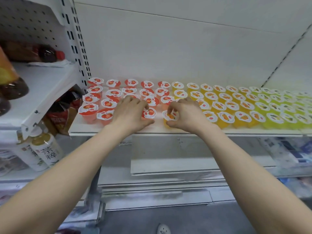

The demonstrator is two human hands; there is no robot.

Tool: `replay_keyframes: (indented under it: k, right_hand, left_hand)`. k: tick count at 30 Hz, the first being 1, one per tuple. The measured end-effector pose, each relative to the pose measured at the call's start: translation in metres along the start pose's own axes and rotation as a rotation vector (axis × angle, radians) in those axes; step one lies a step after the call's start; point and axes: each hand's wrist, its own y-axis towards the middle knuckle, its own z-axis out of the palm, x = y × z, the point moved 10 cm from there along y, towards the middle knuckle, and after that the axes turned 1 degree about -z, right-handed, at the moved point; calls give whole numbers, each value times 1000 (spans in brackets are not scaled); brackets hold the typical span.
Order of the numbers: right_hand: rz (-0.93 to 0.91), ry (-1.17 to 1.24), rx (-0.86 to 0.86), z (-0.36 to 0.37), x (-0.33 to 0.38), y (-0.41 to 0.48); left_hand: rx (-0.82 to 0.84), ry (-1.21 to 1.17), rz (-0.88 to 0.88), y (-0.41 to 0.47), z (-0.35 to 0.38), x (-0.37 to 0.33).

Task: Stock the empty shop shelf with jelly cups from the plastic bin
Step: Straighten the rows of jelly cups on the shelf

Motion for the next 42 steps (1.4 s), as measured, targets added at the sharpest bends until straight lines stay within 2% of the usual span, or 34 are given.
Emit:
replay_keyframes:
  k: [3, 6, 8, 13, 16, 23, 33, 35, 39, 42]
  right_hand:
    - [-7, 51, 26, 0, -3, 8]
    - [55, 188, -65, -14, -19, 25]
    - [97, 165, -86, -20, -31, 39]
    - [108, 85, 40, -1, -30, 64]
    - [74, 35, 28, 4, -25, 68]
    - [33, 90, 149, 10, -28, 72]
    - [101, 73, -82, -2, -49, 115]
    - [129, 54, -89, 1, -55, 124]
    - [157, 18, -87, 5, -59, 146]
    - [172, 2, -39, 12, -58, 161]
  left_hand:
    - [-5, 15, 19, 3, -3, -1]
    - [-14, -27, -2, 12, -8, 9]
    - [-20, -49, -39, 25, -13, 17]
    - [38, -32, -39, 55, -11, 17]
    - [86, -14, -15, 62, -3, 11]
    - [114, 40, -8, 68, 5, 7]
    - [190, 47, -56, 73, 4, 12]
    - [170, 42, -69, 78, 2, 17]
    - [20, 26, -120, 104, -10, 30]
    - [33, 53, -170, 129, -4, 40]
